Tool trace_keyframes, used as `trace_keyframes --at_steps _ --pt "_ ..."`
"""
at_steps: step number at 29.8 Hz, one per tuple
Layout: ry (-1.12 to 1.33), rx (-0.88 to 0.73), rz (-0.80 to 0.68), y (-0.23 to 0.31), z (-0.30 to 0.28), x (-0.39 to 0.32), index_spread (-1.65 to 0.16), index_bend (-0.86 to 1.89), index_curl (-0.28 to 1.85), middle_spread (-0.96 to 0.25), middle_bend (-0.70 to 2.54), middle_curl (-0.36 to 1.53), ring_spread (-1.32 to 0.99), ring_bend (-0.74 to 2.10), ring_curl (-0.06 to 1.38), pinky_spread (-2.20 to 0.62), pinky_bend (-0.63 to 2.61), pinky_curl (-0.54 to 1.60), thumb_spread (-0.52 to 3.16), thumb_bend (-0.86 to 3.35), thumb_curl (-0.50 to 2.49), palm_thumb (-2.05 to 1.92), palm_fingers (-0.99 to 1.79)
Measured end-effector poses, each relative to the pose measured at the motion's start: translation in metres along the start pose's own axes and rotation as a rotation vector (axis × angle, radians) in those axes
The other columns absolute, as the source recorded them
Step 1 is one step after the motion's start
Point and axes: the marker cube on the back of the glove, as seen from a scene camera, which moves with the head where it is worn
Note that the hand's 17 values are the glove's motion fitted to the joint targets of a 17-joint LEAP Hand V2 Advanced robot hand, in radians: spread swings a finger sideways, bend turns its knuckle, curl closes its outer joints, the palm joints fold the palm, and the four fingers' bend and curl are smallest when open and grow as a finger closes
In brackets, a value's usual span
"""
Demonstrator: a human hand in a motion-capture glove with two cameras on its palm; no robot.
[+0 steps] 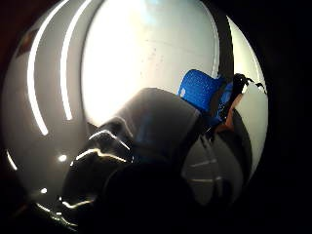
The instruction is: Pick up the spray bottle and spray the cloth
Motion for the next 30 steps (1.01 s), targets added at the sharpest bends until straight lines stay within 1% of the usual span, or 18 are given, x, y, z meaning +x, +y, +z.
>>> trace_keyframes --at_steps 15,30 --pt "0.002 -0.038 0.060 0.006 0.013 0.017 -0.25 0.55 0.58 -0.22 0.65 0.50 -0.18 0.52 0.45 -0.22 0.35 0.39 0.25 -0.03 0.83 0.85 1.37" --pt "0.017 -0.069 0.148 0.019 0.007 0.042 -0.26 0.52 0.58 -0.22 0.65 0.50 -0.18 0.49 0.45 -0.15 0.30 0.38 0.32 -0.03 0.84 0.87 1.29"
